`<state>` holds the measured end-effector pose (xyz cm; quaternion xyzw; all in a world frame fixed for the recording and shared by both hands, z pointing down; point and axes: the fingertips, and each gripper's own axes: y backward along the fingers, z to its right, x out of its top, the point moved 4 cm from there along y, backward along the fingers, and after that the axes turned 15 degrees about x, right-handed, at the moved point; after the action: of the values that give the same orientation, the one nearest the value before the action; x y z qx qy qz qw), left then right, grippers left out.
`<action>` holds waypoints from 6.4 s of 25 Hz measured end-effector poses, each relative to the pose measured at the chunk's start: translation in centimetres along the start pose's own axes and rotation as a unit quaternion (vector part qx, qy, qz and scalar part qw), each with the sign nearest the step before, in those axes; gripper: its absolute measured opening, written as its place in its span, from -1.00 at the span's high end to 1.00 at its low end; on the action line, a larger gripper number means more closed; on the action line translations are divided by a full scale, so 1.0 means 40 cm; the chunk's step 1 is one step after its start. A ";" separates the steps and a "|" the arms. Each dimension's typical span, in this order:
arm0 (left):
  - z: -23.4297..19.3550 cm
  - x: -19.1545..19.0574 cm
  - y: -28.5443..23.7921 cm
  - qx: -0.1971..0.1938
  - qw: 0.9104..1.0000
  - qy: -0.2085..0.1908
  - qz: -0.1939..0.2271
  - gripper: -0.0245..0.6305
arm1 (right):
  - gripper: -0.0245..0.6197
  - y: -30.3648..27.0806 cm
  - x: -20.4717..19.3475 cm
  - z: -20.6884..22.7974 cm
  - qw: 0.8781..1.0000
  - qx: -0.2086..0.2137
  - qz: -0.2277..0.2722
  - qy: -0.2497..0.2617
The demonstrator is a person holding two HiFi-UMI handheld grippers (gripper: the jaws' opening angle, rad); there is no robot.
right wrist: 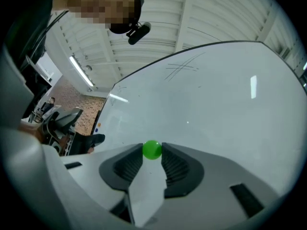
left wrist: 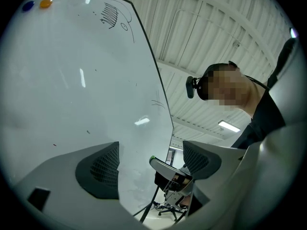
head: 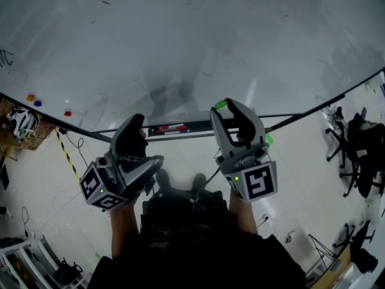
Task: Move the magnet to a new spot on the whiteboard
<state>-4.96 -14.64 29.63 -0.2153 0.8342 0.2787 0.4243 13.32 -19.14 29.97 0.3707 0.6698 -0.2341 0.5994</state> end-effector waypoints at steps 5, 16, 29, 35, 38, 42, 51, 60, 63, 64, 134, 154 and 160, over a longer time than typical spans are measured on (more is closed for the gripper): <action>0.046 -0.045 0.007 0.034 0.999 -0.005 -0.003 -0.34 | 0.46 0.052 -0.016 0.004 0.999 0.032 0.015 -0.022; 0.156 -0.084 0.079 0.053 0.998 -0.018 -0.001 -0.34 | 0.46 0.145 0.008 -0.042 0.997 0.055 0.044 -0.041; 0.113 0.020 0.348 0.006 0.999 0.036 0.020 -0.34 | 0.46 0.090 0.096 -0.319 0.998 0.047 0.017 -0.028; 0.223 0.000 0.486 -0.023 0.997 0.056 0.037 -0.34 | 0.46 0.212 0.165 -0.497 0.999 0.030 0.001 0.013; 0.230 -0.010 0.493 -0.030 0.996 0.076 0.036 -0.34 | 0.46 0.234 0.175 -0.516 0.999 0.024 -0.014 0.021; 0.206 0.003 0.483 -0.035 0.994 0.095 0.035 -0.34 | 0.46 0.218 0.185 -0.514 0.999 0.017 -0.026 0.018; 0.247 0.018 0.501 -0.036 0.994 0.078 0.065 -0.34 | 0.46 0.221 0.216 -0.530 0.998 0.053 -0.007 0.019; 0.243 0.027 0.493 -0.049 0.995 0.043 0.070 -0.34 | 0.46 0.225 0.211 -0.529 0.999 0.036 0.005 0.027; 0.240 0.014 0.484 -0.054 0.995 0.044 0.065 -0.34 | 0.46 0.231 0.191 -0.519 0.999 0.031 0.007 0.021; 0.240 0.008 0.482 -0.056 0.995 0.049 0.061 -0.34 | 0.46 0.233 0.186 -0.515 0.999 0.029 0.007 0.020; 0.037 0.096 0.355 0.005 0.997 0.003 0.071 -0.34 | 0.46 -0.023 0.041 -0.275 0.998 -0.010 -0.055 0.018; 0.002 0.031 0.153 0.043 0.998 -0.026 0.042 -0.34 | 0.46 -0.095 -0.042 -0.074 0.993 -0.011 -0.093 0.068; -0.050 0.093 0.154 0.020 0.998 -0.003 0.053 -0.34 | 0.46 -0.178 -0.040 -0.082 0.986 -0.046 -0.117 0.108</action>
<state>-11.83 -11.75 29.27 -0.1610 0.8486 0.2846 0.4159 5.73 -21.40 31.15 0.2848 0.7794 -0.2305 0.5083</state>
